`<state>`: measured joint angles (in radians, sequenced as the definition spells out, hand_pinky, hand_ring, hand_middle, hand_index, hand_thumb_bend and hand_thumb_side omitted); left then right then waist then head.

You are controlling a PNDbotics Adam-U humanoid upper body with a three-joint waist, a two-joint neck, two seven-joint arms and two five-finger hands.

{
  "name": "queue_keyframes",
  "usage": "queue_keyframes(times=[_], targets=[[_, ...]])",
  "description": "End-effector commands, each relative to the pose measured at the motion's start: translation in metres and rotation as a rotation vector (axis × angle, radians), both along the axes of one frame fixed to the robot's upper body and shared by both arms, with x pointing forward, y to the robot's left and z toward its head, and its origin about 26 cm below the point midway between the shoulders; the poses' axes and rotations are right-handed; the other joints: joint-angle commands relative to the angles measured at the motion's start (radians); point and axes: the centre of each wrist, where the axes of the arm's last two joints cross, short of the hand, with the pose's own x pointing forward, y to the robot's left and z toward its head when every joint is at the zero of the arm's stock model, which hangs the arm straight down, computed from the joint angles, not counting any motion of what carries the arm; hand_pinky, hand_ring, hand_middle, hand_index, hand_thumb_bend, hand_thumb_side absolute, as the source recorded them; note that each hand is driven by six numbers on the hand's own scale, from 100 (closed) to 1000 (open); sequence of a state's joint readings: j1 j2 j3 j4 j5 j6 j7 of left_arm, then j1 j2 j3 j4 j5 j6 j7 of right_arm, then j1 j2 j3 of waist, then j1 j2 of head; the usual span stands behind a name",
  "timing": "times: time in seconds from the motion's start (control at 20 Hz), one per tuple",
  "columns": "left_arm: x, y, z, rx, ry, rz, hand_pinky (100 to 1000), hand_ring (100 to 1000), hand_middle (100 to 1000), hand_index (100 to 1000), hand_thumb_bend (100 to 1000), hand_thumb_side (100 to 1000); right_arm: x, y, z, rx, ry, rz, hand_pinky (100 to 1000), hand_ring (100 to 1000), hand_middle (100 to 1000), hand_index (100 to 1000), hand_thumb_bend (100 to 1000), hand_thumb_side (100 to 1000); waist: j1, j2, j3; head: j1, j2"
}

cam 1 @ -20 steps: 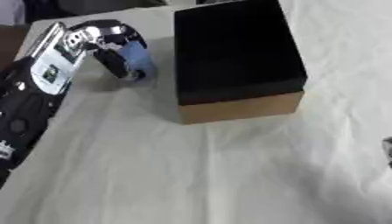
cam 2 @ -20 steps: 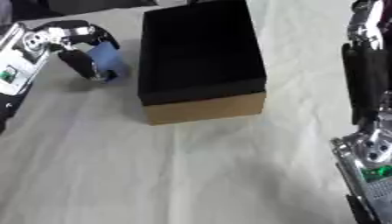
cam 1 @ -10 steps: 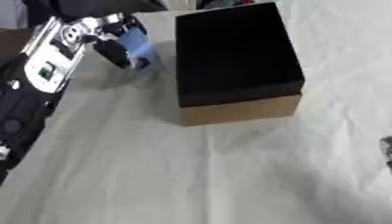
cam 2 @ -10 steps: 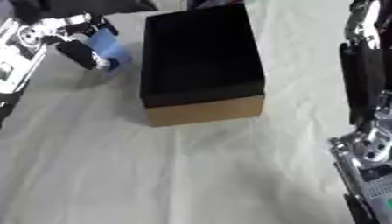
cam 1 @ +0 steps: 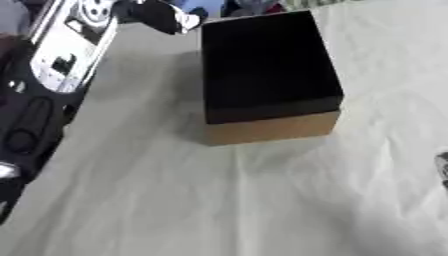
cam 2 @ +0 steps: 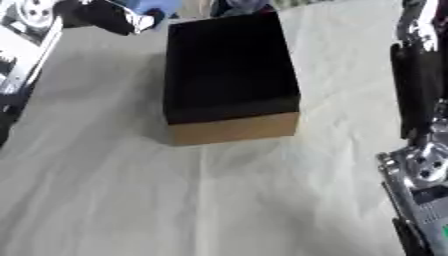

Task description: Pick up objects on the table and place them in the box.

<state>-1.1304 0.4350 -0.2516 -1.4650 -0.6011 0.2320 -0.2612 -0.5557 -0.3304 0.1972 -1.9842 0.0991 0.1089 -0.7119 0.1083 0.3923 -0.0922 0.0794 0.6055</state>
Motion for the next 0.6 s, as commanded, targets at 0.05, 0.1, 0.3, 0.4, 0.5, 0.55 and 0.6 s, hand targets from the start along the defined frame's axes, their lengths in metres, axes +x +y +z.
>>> queue_keyframes(times=[0.05,0.1,0.3,0.4,0.5,0.55,0.6], targets=[[-0.008,-0.016,0.013,-0.029,-0.127,-0.03,839,654,517,648,100,105,-0.003,0.002,0.01,-0.002,-0.042,0.008,745,695,598,825,100,605,-0.006,-0.027,-0.008,0.02,-0.008],[-0.007,-0.021,0.013,-0.036,-0.144,-0.037,837,656,517,647,100,105,-0.003,0.004,0.011,-0.001,-0.046,0.017,746,695,599,825,100,604,-0.006,-0.026,-0.016,0.03,-0.011],[0.005,-0.026,0.009,-0.049,-0.207,-0.006,823,660,521,649,100,100,-0.004,0.012,0.017,0.005,-0.07,0.058,747,696,599,825,100,602,-0.005,-0.019,-0.064,0.094,-0.027],[0.013,-0.028,0.006,-0.051,-0.237,0.022,821,659,525,649,100,100,-0.004,0.015,0.02,0.008,-0.079,0.07,747,696,600,825,100,639,-0.007,-0.014,-0.085,0.12,-0.031],[0.02,-0.028,0.004,-0.053,-0.259,0.05,817,658,523,648,100,100,-0.004,0.017,0.022,0.012,-0.086,0.079,747,696,600,825,100,601,-0.008,-0.01,-0.102,0.145,-0.033],[0.023,-0.029,0.002,-0.051,-0.271,0.065,813,657,526,651,100,100,-0.004,0.018,0.023,0.015,-0.089,0.083,747,697,600,825,100,602,-0.009,-0.008,-0.109,0.155,-0.034],[0.025,-0.029,0.0,-0.048,-0.282,0.078,809,658,528,652,100,100,-0.004,0.019,0.024,0.017,-0.093,0.088,747,697,600,825,100,601,-0.009,-0.006,-0.116,0.164,-0.035]])
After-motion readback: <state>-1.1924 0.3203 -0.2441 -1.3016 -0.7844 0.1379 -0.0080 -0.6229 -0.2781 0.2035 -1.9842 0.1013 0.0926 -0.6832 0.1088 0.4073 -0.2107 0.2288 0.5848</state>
